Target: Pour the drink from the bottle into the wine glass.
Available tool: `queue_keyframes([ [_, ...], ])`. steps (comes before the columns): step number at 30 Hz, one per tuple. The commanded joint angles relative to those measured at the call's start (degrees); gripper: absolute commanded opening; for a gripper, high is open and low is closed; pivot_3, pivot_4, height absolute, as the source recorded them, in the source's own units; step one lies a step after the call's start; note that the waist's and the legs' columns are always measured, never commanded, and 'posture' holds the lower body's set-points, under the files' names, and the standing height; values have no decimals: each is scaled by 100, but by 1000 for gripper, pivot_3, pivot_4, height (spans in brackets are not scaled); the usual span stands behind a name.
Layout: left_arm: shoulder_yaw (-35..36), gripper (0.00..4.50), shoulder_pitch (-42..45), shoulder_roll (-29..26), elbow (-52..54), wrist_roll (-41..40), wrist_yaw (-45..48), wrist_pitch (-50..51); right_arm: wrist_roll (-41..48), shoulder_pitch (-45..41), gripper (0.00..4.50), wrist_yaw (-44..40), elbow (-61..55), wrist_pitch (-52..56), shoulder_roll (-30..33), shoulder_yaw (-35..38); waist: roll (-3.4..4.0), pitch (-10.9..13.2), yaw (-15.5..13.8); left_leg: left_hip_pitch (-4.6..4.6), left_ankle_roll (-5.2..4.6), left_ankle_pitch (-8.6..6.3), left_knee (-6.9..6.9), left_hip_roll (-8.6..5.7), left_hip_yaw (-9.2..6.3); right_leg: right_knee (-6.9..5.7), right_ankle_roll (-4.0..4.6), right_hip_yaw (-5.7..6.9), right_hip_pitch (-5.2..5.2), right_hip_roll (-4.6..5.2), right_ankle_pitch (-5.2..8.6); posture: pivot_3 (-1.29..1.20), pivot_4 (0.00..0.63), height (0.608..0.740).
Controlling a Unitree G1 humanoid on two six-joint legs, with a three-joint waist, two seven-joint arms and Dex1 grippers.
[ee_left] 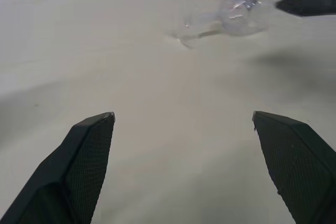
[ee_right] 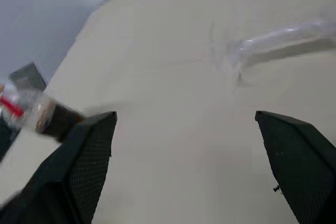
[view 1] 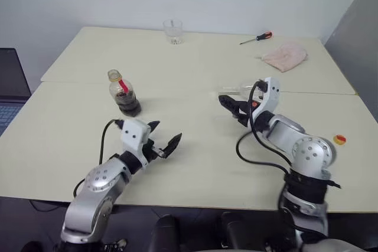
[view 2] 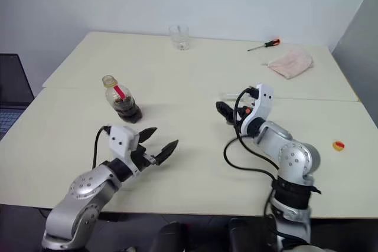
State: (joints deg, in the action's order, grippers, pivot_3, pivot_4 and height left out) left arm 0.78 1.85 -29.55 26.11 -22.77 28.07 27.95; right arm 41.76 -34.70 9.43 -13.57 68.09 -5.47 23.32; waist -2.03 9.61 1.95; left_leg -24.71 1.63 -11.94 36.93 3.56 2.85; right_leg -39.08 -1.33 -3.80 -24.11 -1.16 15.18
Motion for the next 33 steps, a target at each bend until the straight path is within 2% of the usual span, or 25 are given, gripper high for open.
queue_keyframes([
  [1,-83,4459,353,-276,-26,-16,442,87,258,-532,4500,947,391,-203,-441,718,2,1,6,-1,0,0,-4,0,0,4,8,0,-1,-1,-4,0,150,740],
  [5,5,4459,688,-431,-65,-195,701,303,519,-1040,4500,1641,1048,-797,-702,1138,3,2,8,-9,0,0,-7,-2,5,10,10,-1,-6,11,-3,0,150,740],
  [9,64,4459,996,-611,-180,-101,858,273,528,-1411,4500,1792,1848,-1597,-660,1123,4,3,86,-6,-1,0,-7,-4,6,7,9,-2,-5,8,-3,0,150,740],
  [13,192,4459,1158,-698,-319,-62,884,230,503,-1652,4500,1662,2730,-2199,-494,1043,6,4,140,-6,-1,0,-11,2,2,7,10,-2,-6,-2,-3,0,150,740],
  [20,162,4459,1038,-627,-219,-2,797,204,540,-1986,4500,1447,3610,-2903,-467,915,7,5,146,-6,-1,0,-17,3,4,8,11,-5,-9,-1,-3,0,150,740],
  [33,98,4459,1059,-546,-189,101,715,241,238,-2722,4500,632,5603,-4044,-21,856,8,6,141,-6,-1,0,-17,2,5,9,12,-4,-8,3,-3,0,150,740],
])
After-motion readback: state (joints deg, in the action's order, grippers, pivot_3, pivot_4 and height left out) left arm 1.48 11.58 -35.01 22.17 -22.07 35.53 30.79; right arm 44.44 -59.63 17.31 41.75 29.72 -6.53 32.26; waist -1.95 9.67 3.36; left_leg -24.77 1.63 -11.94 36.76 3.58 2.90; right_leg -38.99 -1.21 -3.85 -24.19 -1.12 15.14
